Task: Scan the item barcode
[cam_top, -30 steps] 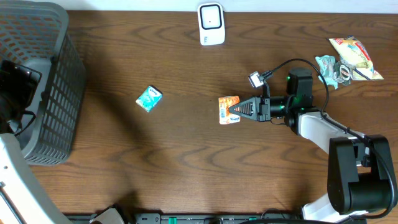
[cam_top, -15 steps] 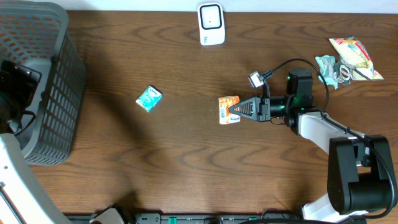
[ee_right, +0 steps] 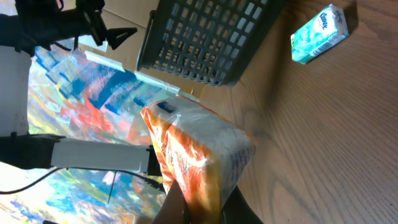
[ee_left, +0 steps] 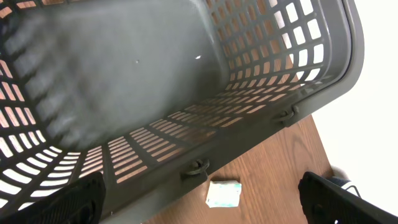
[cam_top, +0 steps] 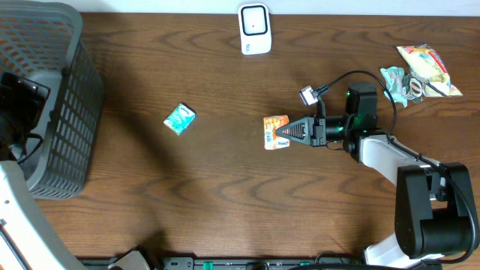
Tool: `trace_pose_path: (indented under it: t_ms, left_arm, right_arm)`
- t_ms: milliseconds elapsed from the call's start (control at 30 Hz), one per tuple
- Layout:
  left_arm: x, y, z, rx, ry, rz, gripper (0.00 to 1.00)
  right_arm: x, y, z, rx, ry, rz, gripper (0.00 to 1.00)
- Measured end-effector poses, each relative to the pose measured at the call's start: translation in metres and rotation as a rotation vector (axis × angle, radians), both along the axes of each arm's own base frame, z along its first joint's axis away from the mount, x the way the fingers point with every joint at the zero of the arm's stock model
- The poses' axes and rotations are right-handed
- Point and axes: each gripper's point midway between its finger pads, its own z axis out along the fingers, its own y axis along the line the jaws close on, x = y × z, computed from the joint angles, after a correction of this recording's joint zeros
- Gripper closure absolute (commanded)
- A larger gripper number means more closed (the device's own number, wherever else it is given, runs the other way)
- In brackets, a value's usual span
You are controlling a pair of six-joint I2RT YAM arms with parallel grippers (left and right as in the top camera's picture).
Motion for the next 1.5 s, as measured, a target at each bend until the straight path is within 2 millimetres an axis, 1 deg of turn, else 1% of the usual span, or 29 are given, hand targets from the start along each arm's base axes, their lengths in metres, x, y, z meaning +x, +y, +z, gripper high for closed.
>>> trace_pose_path:
  t_ms: [133, 233, 433, 533, 633, 767, 833, 900, 933, 1067, 1100, 1133, 1200, 1267, 1367, 1433, 1467, 1500]
  left_arm:
    - [0.0, 0.0, 0.0, 0.0, 0.0, 0.0, 0.02]
    - [0.0, 0.0, 0.0, 0.0, 0.0, 0.0, 0.02]
    - [0.0, 0.0, 0.0, 0.0, 0.0, 0.0, 0.02]
    - [0.0, 0.0, 0.0, 0.0, 0.0, 0.0, 0.03]
    - [0.0, 0.0, 0.0, 0.0, 0.0, 0.0, 0.02]
    - [0.0, 0.0, 0.0, 0.0, 0.0, 0.0, 0.02]
    - [0.0, 0.0, 0.0, 0.0, 0.0, 0.0, 0.02]
    - [0.0, 0.0, 0.0, 0.0, 0.0, 0.0, 0.02]
    - [0.0, 0.0, 0.0, 0.0, 0.0, 0.0, 0.02]
    - [0.0, 0.0, 0.0, 0.0, 0.0, 0.0, 0.02]
    - [0.0, 0.0, 0.0, 0.0, 0.0, 0.0, 0.02]
    - [0.0, 0.0, 0.0, 0.0, 0.0, 0.0, 0.02]
    - [0.0, 0.0, 0.0, -0.001, 0.001, 0.0, 0.02]
    - [0.0, 0.0, 0.0, 0.0, 0.0, 0.0, 0.02]
    - [0.0, 0.0, 0.0, 0.0, 0.0, 0.0, 0.02]
    - [0.0, 0.0, 0.0, -0.001, 0.001, 0.0, 0.02]
    - [0.0, 0.0, 0.0, 0.0, 0.0, 0.0, 0.03]
    - [0.0, 0.0, 0.0, -0.001, 0.001, 0.0, 0.02]
  right_arm:
    - [0.002, 0.0, -0.001, -0.008, 0.015, -0.01, 0.99]
    - [0.009, 0.003, -0.008, -0.051, 0.044, -0.057, 0.99]
    - [0.02, 0.026, -0.029, -0.175, 0.082, -0.148, 0.98]
    - [0.026, 0.034, -0.035, -0.235, 0.122, -0.183, 0.98]
    - [0.038, 0.036, -0.04, -0.347, 0.181, -0.236, 0.99]
    - [0.054, 0.028, -0.044, -0.605, 0.202, -0.332, 0.99]
    - [0.065, 0.02, -0.038, -0.738, 0.151, -0.386, 0.99]
    - [0.081, 0.009, -0.023, -0.86, 0.063, -0.451, 0.99]
    - [0.086, 0.007, -0.017, -0.888, 0.03, -0.469, 0.99]
    - [0.118, -0.007, 0.024, -0.986, -0.127, -0.564, 0.99]
    - [0.123, -0.009, 0.029, -0.993, -0.146, -0.575, 0.99]
    - [0.136, -0.01, 0.04, -1.01, -0.187, -0.598, 0.99]
    - [0.148, -0.011, 0.044, -1.043, -0.204, -0.596, 0.99]
    - [0.167, -0.008, 0.044, -1.069, -0.221, -0.596, 0.99]
    - [0.193, -0.005, 0.031, -1.118, -0.219, -0.583, 0.99]
    - [0.213, -0.001, 0.018, -1.143, -0.218, -0.579, 0.99]
    - [0.22, 0.0, 0.013, -1.153, -0.218, -0.577, 0.99]
    - [0.229, 0.002, 0.011, -1.154, -0.231, -0.587, 0.99]
